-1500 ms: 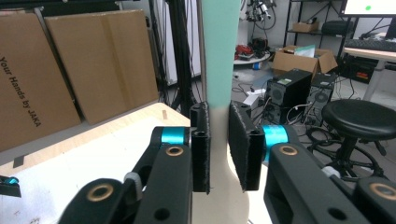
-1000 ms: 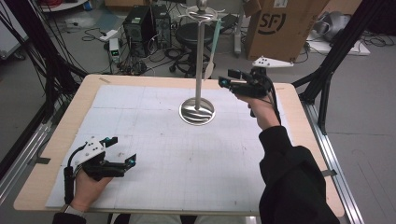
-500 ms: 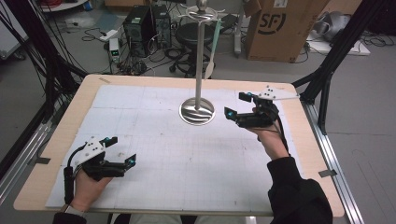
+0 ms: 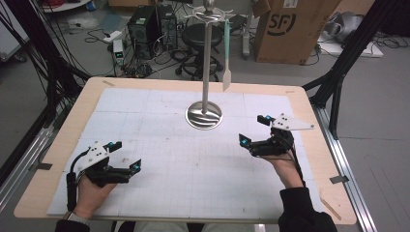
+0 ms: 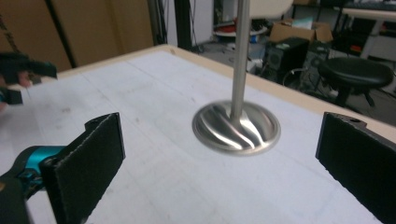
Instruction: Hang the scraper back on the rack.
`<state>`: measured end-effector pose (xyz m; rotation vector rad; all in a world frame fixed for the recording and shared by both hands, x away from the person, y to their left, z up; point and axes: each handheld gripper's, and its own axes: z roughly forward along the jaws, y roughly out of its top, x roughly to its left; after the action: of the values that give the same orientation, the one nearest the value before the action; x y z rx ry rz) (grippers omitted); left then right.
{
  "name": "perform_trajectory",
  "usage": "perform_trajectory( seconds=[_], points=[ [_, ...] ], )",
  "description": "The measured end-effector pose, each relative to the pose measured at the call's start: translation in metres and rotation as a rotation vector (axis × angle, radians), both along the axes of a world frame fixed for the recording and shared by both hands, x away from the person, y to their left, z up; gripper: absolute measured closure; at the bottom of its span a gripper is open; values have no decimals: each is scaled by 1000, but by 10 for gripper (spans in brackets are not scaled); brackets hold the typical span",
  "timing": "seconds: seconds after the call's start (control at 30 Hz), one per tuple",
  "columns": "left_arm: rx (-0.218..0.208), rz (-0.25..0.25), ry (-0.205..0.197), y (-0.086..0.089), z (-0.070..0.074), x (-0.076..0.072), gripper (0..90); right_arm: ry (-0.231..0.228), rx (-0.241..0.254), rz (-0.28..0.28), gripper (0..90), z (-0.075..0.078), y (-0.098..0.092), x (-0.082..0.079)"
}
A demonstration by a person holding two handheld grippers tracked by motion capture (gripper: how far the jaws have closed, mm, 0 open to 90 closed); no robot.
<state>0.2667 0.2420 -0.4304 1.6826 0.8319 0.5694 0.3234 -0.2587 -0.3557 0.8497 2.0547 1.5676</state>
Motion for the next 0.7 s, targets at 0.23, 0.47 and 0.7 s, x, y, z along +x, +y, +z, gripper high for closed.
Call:
perform_trajectory(
  seconds=[0.23,0.47,0.7],
  points=[
    [-1,1,1,0,0,0,19,26,-12,-41,1,-25,-14,-15],
    [-3,3,-1,0,0,0,19,65,1,-93,1,-47,-32,-26],
    [-10,4,-10,1,1,0,19,60,7,-129,1,-60,-53,-38]
  ],
)
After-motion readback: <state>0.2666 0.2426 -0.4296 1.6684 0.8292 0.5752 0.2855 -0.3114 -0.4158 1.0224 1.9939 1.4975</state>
